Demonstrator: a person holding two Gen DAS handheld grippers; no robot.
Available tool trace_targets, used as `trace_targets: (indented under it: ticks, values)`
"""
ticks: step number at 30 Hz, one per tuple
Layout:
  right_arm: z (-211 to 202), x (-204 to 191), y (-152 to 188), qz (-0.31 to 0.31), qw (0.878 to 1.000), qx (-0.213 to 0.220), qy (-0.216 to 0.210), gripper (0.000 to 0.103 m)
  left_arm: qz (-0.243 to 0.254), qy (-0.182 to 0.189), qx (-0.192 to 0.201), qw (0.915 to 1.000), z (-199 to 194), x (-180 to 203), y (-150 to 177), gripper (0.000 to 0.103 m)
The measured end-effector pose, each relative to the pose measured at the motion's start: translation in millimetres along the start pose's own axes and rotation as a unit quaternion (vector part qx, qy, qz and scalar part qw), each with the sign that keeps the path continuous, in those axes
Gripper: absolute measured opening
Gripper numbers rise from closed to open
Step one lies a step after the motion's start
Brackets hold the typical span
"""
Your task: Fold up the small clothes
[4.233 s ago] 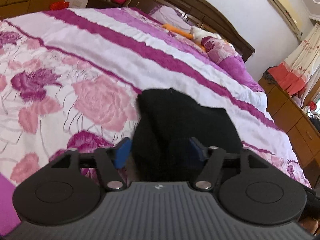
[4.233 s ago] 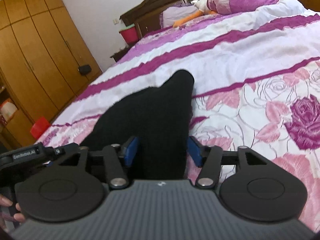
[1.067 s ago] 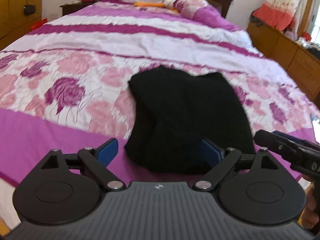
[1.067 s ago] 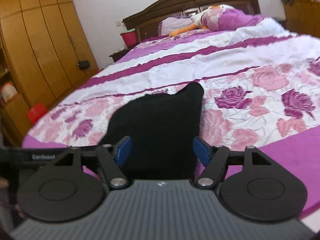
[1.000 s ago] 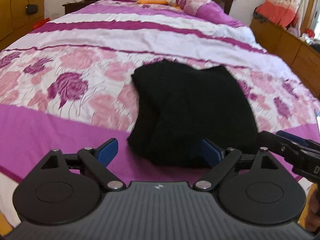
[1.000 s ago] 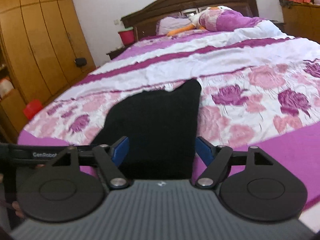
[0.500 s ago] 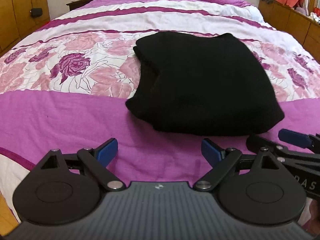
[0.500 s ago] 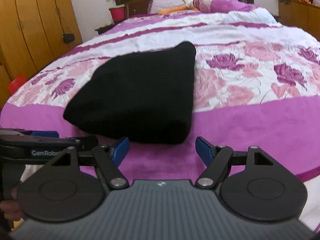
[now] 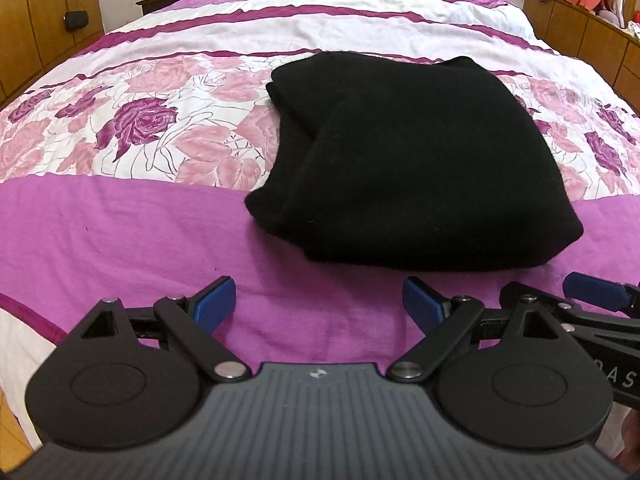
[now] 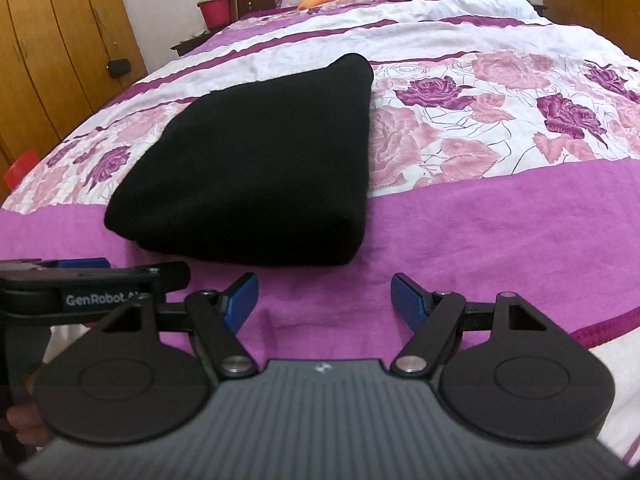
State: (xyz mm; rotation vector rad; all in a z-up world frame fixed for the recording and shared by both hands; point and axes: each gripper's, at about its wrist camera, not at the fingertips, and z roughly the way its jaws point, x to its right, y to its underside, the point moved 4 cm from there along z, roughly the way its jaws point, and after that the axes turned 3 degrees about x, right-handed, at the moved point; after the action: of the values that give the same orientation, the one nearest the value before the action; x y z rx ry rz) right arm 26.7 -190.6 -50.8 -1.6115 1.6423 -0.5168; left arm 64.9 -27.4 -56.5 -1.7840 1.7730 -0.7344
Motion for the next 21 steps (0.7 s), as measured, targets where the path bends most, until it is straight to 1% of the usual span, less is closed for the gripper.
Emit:
trace_targets:
  ticks: [21]
  values:
    - [-0.6,-1.6,-1.0,0.005,1.0,0.001,-0.009,0.075,-0.007,-0.003,0.0,1.0,0.0,-1.4,0.3,0.093]
